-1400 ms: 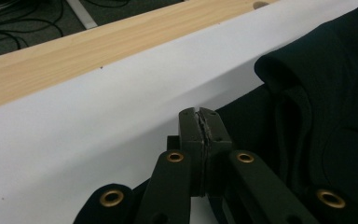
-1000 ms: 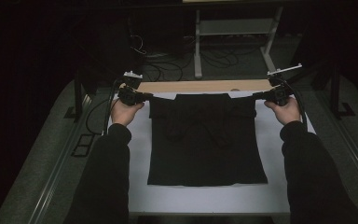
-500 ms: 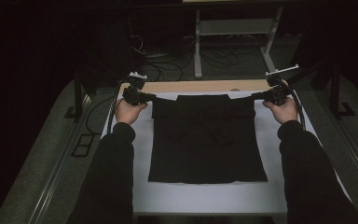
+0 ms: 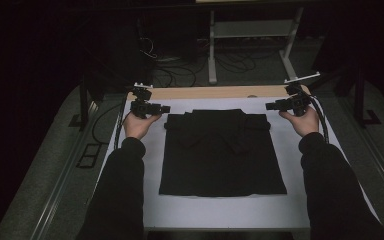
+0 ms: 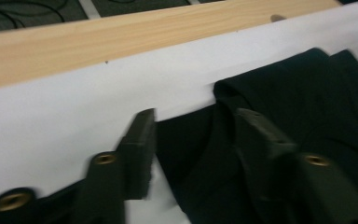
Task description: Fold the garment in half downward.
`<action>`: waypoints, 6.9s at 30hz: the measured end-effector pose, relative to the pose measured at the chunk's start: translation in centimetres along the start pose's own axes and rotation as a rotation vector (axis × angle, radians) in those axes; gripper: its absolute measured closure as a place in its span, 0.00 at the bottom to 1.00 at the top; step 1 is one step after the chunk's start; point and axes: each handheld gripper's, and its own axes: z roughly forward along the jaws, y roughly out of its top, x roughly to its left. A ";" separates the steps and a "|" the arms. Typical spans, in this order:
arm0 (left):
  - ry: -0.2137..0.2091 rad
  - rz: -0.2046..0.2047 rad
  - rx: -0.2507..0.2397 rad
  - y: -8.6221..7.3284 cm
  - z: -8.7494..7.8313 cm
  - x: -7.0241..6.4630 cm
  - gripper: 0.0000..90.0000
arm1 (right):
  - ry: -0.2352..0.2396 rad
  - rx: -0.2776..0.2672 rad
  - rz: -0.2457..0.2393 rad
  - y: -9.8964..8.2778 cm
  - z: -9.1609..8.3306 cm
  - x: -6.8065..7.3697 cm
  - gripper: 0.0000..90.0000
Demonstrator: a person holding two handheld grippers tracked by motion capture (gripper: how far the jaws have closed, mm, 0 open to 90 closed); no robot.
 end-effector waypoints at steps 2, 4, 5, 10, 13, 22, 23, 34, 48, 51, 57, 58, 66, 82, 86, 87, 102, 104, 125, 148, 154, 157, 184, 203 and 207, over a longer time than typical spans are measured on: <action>-0.027 -0.004 -0.015 -0.1 -0.3 0.0 0.40 | 0.019 -0.012 0.000 0.0 -0.2 0.0 0.36; -0.061 0.000 -0.033 -0.2 -0.5 -0.2 0.32 | 0.025 -0.013 -0.004 0.0 -0.4 0.3 0.30; -0.068 0.005 -0.042 -0.2 -0.6 -0.4 0.30 | 0.024 -0.015 -0.013 0.1 -0.5 0.5 0.25; -0.099 0.005 -0.075 -0.4 -0.9 -1.0 0.13 | 0.044 -0.038 -0.025 0.2 -1.0 1.4 0.14; -0.102 0.015 -0.053 -0.4 -0.8 -1.3 0.03 | 0.050 -0.045 -0.040 0.3 -1.5 2.0 0.14; -0.096 0.055 -0.078 -0.9 -1.3 -2.4 0.00 | 0.084 -0.061 -0.058 0.3 -2.5 3.3 0.00; -0.097 0.059 -0.072 -0.9 -1.4 -2.5 0.00 | 0.088 -0.061 -0.061 0.3 -2.5 3.5 0.00; -0.132 0.091 -0.073 -1.1 -1.4 -3.7 0.00 | 0.138 -0.037 -0.094 -1.0 -1.6 4.9 0.00; -0.170 0.113 -0.048 -1.7 -0.3 -4.7 0.00 | 0.194 -0.004 -0.131 -2.1 -0.1 6.8 0.00; -0.174 0.111 -0.044 -1.8 -0.1 -4.9 0.00 | 0.204 0.006 -0.130 -2.4 0.3 7.1 0.00; -0.182 0.113 -0.030 -2.0 0.4 -5.2 0.00 | 0.216 0.025 -0.133 -3.0 1.2 7.3 0.00; -0.183 0.113 -0.030 -2.0 0.5 -5.3 0.00 | 0.218 0.028 -0.133 -3.1 1.3 7.3 0.00; -0.194 0.112 -0.010 -2.4 1.2 -5.6 0.00 | 0.237 0.051 -0.135 -3.7 2.1 7.7 0.03; -0.245 0.115 0.059 -3.0 2.4 -6.2 0.06 | 0.267 0.088 -0.130 -4.7 3.7 8.4 0.10; -0.258 0.118 0.081 -3.1 2.6 -6.3 0.12 | 0.275 0.094 -0.132 -4.8 4.0 8.7 0.14; -0.262 0.116 0.091 -3.1 2.7 -6.3 0.14 | 0.277 0.097 -0.134 -4.8 4.0 8.7 0.14; -0.257 0.134 0.185 -3.5 3.5 -6.6 0.43 | 0.294 0.113 -0.119 -5.2 4.8 9.0 0.32; -0.246 0.134 0.198 -3.6 3.6 -6.6 0.45 | 0.304 0.117 -0.109 -5.2 4.8 9.1 0.36; -0.298 0.109 0.247 -4.0 4.5 -6.2 0.84 | 0.343 0.162 -0.082 -5.4 5.4 8.8 0.81; -0.309 0.127 0.245 -3.8 3.7 -6.2 0.97 | 0.340 0.138 -0.096 -4.9 3.5 8.4 0.86; -0.313 0.123 0.231 -3.8 3.5 -6.2 0.96 | 0.328 0.155 -0.083 -5.1 3.9 8.1 0.63; -0.315 0.120 0.220 -3.8 3.4 -6.2 0.96 | 0.331 0.181 -0.083 -5.3 4.5 8.2 0.57; -0.325 0.101 0.179 -5.0 2.7 -5.2 0.96 | 0.326 0.178 -0.172 -5.7 4.4 9.3 0.92; -0.369 0.145 0.065 -7.2 0.2 -6.0 0.96 | 0.328 0.085 -0.230 -7.5 0.4 9.3 0.92; -0.375 0.157 0.059 -7.7 -0.2 -6.4 0.96 | 0.324 0.097 -0.232 -8.0 0.4 9.1 0.92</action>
